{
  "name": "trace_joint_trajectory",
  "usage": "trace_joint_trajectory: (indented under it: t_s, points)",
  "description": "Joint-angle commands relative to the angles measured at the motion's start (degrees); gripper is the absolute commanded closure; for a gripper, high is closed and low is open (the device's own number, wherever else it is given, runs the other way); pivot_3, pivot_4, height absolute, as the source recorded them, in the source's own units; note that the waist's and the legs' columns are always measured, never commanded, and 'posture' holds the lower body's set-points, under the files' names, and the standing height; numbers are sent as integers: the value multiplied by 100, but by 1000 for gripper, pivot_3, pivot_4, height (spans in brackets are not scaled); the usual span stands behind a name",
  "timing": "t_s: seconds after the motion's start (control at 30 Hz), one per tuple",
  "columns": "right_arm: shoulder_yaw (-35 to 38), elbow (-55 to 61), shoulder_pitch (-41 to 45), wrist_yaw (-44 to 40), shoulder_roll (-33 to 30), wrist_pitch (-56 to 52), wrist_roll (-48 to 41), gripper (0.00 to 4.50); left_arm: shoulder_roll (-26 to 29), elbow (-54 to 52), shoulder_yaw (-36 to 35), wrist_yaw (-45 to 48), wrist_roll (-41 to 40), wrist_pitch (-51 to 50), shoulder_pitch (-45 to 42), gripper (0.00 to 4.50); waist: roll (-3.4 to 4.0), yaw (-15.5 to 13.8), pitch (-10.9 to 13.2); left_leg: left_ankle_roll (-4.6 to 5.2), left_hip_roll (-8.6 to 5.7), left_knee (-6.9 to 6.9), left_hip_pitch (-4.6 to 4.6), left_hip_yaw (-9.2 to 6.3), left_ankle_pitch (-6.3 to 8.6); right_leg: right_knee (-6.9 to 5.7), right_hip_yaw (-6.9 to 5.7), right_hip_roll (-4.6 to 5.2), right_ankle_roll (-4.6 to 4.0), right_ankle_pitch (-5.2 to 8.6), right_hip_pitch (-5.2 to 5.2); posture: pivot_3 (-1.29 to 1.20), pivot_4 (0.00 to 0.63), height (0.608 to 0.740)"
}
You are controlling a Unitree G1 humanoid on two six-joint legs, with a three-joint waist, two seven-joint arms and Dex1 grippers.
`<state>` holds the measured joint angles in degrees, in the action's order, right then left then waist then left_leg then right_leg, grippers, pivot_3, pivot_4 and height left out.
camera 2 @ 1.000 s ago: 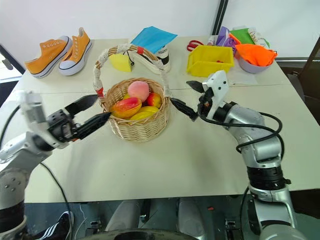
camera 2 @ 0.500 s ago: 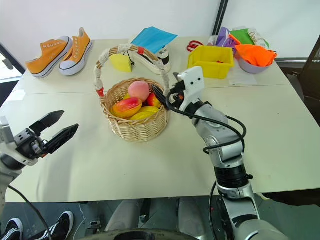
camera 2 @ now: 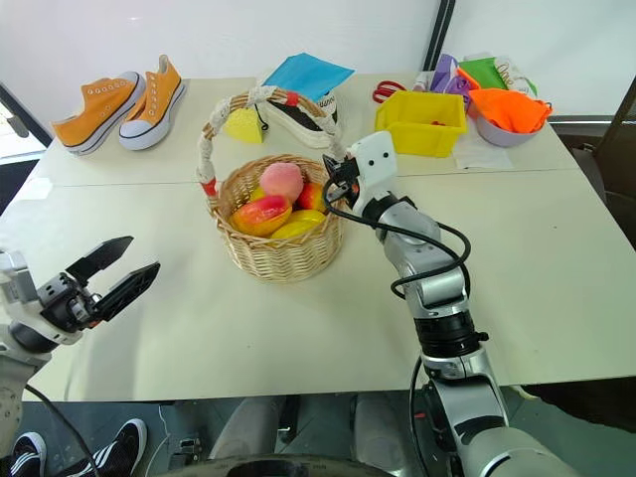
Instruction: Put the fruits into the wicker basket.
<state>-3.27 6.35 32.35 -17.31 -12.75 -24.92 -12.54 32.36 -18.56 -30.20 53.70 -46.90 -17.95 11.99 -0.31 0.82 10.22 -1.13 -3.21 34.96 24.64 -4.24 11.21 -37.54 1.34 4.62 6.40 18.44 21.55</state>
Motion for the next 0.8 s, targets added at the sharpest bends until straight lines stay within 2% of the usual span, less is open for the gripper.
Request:
trace_joint_trajectory:
  t_s: [0.03,0.23,0.47,0.63,0.8]
  points:
    - [604,39,174,-113,-345,241,-124,4469,-48,-197,182,-91,-114,3,-277,0,1,-26,1,0,0,0,0,0,0,0,0,0,0,0,0,0,150,740]
    - [1749,-213,-119,-407,-1185,599,-452,4469,-308,3,1052,-253,36,-172,-1205,0,1,-22,1,1,-5,4,0,1,0,8,-2,1,3,-2,-16,0,150,740]
    - [2970,-671,-773,-799,-2320,880,-637,4469,-385,285,1542,-327,188,-220,-1828,0,8,17,4,3,3,-4,0,11,-2,-8,-1,-10,6,0,-19,0,150,740]
    - [3454,-1108,-950,-755,-2593,1140,-702,4469,-344,280,1838,-194,258,-314,-1953,0,10,17,4,5,3,7,-6,23,-2,-19,5,-10,6,0,-22,0,150,740]
    - [3347,-1063,-1057,-647,-2453,1300,-611,4469,-354,387,1950,-143,331,-273,-2075,0,10,23,4,5,4,15,-18,29,-2,-25,12,-9,6,0,-33,0,150,740]
